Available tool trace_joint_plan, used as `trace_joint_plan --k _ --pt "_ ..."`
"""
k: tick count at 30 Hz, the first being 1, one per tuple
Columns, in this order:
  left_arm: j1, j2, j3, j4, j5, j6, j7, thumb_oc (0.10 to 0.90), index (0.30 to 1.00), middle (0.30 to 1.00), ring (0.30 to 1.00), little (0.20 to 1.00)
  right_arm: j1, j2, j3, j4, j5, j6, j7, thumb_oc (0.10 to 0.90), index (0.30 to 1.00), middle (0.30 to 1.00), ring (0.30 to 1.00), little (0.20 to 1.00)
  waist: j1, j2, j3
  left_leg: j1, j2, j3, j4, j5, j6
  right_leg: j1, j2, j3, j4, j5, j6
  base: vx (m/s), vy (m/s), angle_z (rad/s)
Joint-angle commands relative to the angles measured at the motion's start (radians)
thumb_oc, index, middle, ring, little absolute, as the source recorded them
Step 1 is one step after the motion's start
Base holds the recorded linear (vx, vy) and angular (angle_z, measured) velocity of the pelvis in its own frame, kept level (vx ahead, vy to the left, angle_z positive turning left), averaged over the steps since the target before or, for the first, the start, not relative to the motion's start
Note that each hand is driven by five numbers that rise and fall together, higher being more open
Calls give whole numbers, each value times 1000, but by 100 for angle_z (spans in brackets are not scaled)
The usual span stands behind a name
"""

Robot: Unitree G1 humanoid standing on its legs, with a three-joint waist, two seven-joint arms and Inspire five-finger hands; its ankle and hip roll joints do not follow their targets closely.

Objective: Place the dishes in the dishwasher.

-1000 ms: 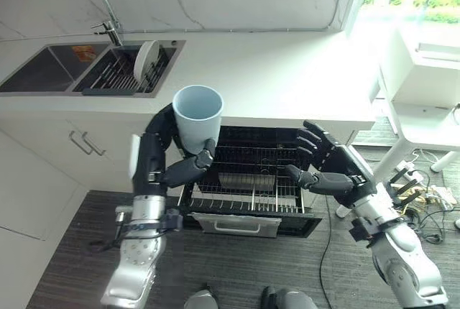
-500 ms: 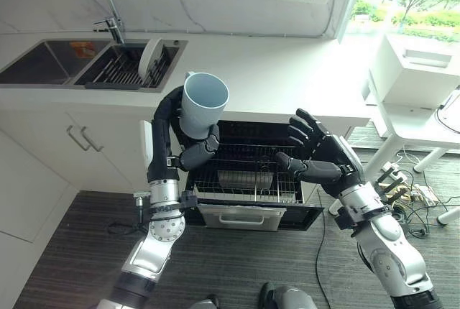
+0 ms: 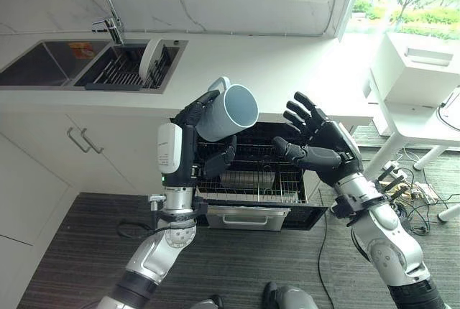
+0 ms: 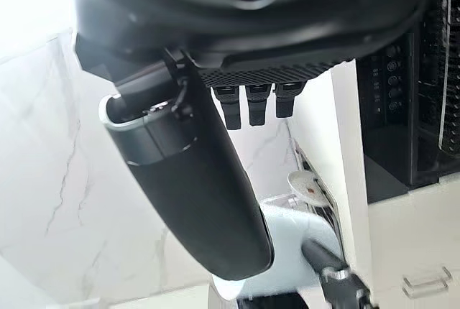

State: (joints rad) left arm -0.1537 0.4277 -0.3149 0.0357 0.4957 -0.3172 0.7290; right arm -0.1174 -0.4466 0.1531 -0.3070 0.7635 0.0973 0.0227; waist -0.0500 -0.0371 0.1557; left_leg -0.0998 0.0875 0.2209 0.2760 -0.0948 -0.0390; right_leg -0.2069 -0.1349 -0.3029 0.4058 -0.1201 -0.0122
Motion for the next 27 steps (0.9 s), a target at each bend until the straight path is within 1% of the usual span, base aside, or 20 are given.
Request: trace_joint_plan --k 1,12,21,24,27 --pt "-108 43 -24 -39 1 -80 59 400 300 300 300 300 -109 40 -20 -105 77 -68 26 800 900 900 900 900 10 -25 -91 37 69 -29 24 -161 -29 105 -65 93 -106 -29 179 0 0 0" --pt "-127 32 -77 -30 -3 -80 74 400 300 300 300 300 -148 66 38 -109 93 -40 10 800 900 900 900 900 16 -24 -97 38 72 -35 24 -159 -33 112 -61 93 -106 -36 176 0 0 0" --pt "-145 27 -101 -30 -10 -73 76 400 300 300 300 300 -161 71 58 -107 89 -26 -1 800 900 900 900 900 13 -23 -98 37 74 -33 24 -157 -35 113 -59 96 -106 -37 176 0 0 0" --pt "-148 23 -111 -28 -9 -81 70 400 300 300 300 300 -163 71 62 -110 89 -17 -2 800 900 900 900 900 11 -24 -100 37 75 -31 24 -157 -34 113 -58 99 -106 -38 176 0 0 0" --pt "-153 19 -122 -29 -5 -82 64 400 300 300 300 300 -162 75 63 -110 90 -21 -7 800 900 900 900 900 10 -25 -101 38 76 -30 24 -157 -34 112 -56 102 -106 -38 175 -1 -1 -1"
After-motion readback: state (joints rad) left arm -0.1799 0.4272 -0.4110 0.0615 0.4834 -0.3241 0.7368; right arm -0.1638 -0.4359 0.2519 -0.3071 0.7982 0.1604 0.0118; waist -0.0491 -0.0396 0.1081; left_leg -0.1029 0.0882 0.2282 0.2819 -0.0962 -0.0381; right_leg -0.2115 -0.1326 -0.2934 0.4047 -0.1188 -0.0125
